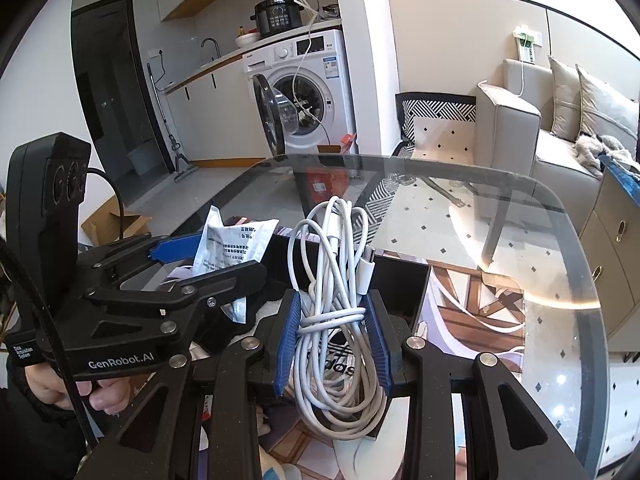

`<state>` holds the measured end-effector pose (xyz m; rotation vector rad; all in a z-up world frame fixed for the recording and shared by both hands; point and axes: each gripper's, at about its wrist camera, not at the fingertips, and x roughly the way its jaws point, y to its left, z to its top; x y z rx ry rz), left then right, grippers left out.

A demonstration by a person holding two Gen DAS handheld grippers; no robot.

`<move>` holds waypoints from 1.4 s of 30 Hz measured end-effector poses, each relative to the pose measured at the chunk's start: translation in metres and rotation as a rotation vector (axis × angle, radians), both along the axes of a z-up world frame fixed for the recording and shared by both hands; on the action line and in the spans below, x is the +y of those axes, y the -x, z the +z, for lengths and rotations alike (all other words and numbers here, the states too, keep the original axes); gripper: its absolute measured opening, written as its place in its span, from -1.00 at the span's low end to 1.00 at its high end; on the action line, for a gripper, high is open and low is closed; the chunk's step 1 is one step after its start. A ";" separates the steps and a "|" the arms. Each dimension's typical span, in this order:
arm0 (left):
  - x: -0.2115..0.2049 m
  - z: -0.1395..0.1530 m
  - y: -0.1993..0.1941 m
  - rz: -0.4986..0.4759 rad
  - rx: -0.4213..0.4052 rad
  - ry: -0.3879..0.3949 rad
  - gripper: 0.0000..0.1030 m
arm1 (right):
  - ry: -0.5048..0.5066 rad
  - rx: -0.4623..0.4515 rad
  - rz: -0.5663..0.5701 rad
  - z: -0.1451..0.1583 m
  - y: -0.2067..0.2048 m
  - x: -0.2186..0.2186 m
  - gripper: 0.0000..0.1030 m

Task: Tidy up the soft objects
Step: 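Open both grippers to drop the cable and packet into the box, then move the right gripper down to the white plush doll beside the box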

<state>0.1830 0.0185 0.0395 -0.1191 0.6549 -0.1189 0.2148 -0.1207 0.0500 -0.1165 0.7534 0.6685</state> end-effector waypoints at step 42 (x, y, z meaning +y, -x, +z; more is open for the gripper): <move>0.025 -0.023 0.110 0.083 -0.015 0.033 1.00 | -0.036 -0.010 -0.034 -0.024 0.095 -0.049 0.99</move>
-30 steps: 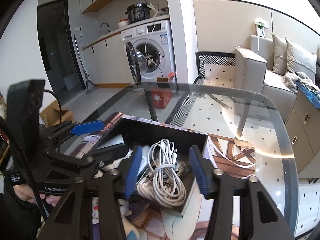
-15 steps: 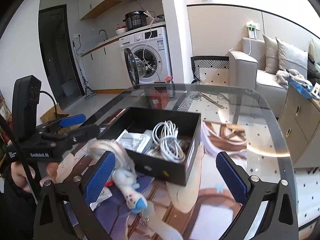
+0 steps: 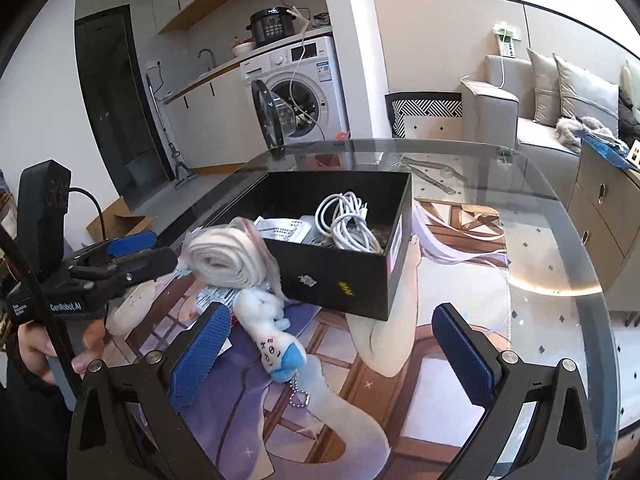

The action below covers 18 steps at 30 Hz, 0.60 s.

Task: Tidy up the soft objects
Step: 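Move the right gripper down to the white plush doll beside the box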

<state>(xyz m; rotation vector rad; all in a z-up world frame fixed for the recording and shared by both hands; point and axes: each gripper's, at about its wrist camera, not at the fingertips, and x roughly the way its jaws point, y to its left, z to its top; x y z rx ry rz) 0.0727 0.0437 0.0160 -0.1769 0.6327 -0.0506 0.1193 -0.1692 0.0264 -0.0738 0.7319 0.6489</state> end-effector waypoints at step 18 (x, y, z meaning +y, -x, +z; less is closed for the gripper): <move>-0.001 -0.010 0.002 0.002 0.021 -0.018 1.00 | 0.051 0.072 0.028 -0.024 -0.009 0.017 0.99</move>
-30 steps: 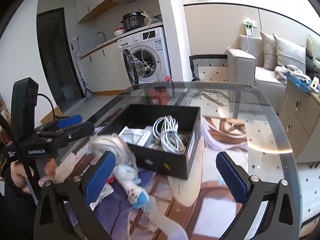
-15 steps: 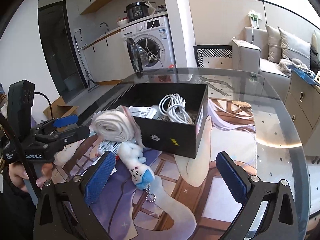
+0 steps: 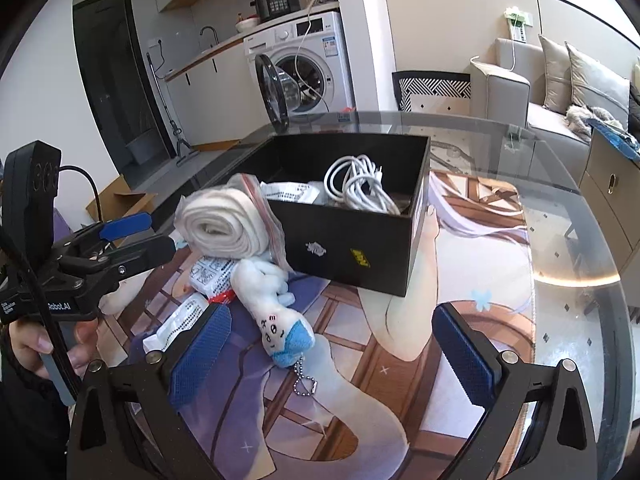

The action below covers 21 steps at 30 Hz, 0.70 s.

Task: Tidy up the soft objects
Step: 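Move the right gripper down to the white plush doll beside the box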

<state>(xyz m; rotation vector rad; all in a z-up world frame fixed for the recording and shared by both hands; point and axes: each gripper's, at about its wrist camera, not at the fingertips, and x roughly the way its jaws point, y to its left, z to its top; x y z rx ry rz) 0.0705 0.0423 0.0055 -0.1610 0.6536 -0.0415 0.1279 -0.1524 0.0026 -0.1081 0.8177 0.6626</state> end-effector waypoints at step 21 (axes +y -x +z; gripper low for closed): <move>0.007 -0.007 -0.007 0.015 0.007 -0.003 1.00 | 0.036 0.031 0.032 -0.018 -0.006 0.016 0.99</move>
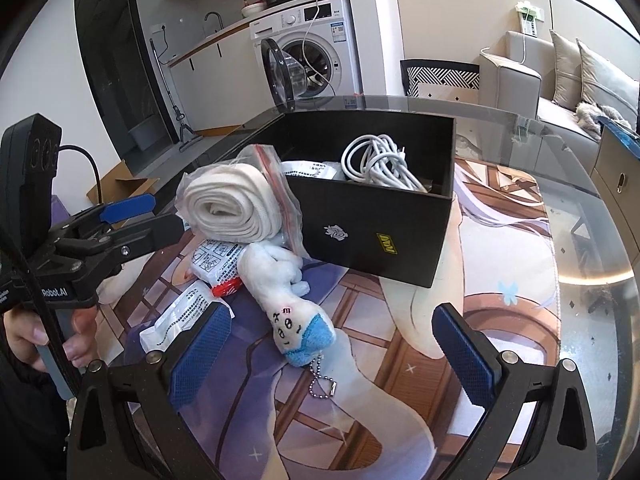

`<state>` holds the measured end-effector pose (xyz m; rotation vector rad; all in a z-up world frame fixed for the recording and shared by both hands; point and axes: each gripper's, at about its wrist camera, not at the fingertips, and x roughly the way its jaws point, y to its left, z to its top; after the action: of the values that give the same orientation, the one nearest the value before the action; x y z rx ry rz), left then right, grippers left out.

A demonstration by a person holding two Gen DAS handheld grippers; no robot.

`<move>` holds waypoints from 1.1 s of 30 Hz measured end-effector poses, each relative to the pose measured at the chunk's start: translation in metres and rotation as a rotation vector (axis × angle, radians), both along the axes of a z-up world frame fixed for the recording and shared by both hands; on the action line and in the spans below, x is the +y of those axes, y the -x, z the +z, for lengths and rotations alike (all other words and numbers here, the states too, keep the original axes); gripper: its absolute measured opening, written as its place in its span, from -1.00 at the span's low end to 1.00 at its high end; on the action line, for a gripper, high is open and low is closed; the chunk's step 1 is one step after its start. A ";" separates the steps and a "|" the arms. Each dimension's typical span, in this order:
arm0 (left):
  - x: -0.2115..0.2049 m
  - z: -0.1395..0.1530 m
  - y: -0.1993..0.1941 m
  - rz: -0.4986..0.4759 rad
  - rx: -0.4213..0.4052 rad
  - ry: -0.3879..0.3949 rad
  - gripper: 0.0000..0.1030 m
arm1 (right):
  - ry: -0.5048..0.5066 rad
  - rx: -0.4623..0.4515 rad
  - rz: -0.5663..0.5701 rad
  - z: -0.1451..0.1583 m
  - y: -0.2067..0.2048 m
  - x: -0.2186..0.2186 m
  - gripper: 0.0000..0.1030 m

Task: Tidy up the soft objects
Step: 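Move the right gripper down to the white plush doll beside the box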

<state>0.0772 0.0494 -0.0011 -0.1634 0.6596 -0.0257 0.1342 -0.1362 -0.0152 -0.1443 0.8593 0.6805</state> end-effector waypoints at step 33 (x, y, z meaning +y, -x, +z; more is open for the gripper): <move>0.010 -0.003 0.001 0.019 0.004 0.002 1.00 | 0.142 0.003 0.027 -0.020 -0.023 0.056 0.83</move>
<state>0.0766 0.0599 -0.0036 -0.1715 0.6617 -0.0073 0.1570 -0.0798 -0.0348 -0.2829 0.9104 0.6450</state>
